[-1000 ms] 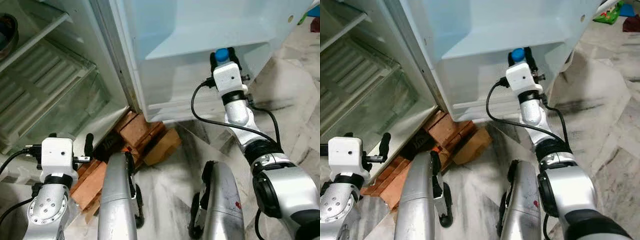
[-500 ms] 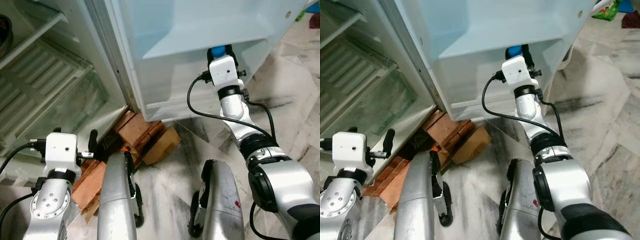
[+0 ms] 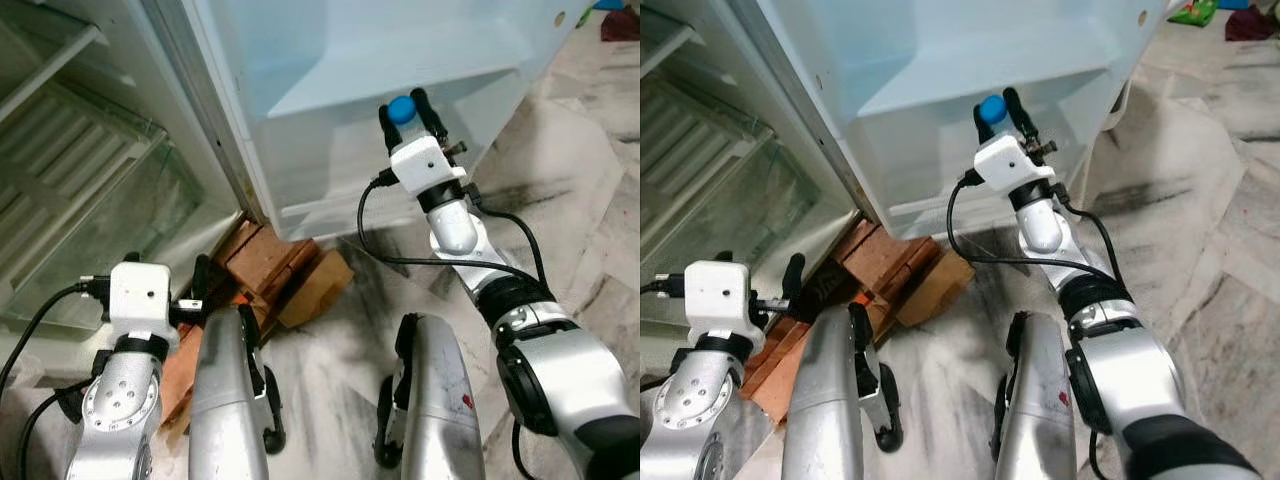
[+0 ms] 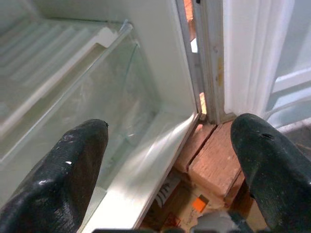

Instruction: Restocking fridge

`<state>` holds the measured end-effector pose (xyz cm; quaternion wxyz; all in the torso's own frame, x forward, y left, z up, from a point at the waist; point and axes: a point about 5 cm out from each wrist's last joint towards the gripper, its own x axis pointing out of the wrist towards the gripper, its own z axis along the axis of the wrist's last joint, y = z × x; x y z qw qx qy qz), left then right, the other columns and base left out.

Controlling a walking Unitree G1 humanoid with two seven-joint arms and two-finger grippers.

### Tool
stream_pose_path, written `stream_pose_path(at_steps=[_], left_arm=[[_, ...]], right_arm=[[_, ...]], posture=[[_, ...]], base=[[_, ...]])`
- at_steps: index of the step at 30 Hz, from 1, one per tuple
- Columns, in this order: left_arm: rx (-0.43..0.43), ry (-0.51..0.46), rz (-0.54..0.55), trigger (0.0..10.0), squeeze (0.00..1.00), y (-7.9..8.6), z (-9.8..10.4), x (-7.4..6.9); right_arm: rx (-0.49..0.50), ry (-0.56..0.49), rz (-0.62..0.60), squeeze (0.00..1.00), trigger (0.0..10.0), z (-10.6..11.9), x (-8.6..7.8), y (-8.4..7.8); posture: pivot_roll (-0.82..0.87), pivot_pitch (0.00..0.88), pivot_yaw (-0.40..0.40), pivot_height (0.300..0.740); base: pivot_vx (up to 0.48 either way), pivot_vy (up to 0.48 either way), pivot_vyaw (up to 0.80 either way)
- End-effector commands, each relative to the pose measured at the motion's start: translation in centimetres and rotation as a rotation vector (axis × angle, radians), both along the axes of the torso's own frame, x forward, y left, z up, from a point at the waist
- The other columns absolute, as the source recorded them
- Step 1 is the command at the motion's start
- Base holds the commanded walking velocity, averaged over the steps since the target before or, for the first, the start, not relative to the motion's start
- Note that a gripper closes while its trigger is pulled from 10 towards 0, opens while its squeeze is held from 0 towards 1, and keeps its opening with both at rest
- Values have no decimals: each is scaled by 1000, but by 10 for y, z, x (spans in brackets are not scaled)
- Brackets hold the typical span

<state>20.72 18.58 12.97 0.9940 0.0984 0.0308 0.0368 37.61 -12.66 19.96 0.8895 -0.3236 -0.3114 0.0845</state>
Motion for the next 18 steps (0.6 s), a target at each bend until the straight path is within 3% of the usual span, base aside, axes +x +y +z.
stream_pose_path(at_steps=[1,8,18], left_arm=[[21,10,44,10000,0,10,3,-10],[38,51,45,10000,0,18,9,-28],[60,92,56,10000,0,24,17,-52]], right_arm=[[-44,-72,31,0,10000,12,1,15],[-59,-58,33,0,10000,8,2,28],[92,140,-83,0,10000,-13,9,9]], posture=[[274,336,41,542],[322,406,66,542],[366,463,70,542]], base=[[0,0,0],[0,0,0],[0,0,0]])
